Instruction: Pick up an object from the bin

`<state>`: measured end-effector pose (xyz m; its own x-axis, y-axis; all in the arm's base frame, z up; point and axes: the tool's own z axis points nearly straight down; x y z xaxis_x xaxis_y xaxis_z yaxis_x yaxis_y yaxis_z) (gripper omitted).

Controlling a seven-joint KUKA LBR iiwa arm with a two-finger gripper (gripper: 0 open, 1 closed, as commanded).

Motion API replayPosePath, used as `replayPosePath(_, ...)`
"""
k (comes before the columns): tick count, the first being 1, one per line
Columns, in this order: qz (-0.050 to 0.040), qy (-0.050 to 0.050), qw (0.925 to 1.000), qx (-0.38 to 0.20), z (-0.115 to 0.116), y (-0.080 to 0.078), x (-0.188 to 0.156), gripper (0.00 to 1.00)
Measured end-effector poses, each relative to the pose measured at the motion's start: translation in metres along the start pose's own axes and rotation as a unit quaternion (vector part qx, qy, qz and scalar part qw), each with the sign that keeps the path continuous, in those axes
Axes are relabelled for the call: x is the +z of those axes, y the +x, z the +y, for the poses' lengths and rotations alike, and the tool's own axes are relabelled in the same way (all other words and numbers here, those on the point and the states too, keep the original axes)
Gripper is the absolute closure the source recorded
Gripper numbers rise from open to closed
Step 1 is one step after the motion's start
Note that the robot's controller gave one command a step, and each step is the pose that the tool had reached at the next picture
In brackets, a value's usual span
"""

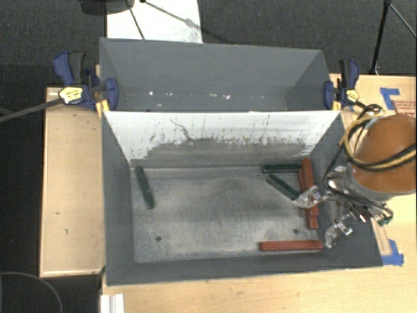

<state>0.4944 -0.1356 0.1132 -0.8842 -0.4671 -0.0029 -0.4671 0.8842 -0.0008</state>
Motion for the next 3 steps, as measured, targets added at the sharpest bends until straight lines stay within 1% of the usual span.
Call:
replayPosePath(1,0.0013,-0.001,0.9992,0.039,-0.009,0.005,-0.041,0.0)
replayPosePath(2,-0.0013,0.002,0.9797,-0.2,0.02,0.0,0.026,1.0)
replayPosePath(3,-0.003,0.002,0.9799,-0.2,0.021,-0.001,0.026,0.0)
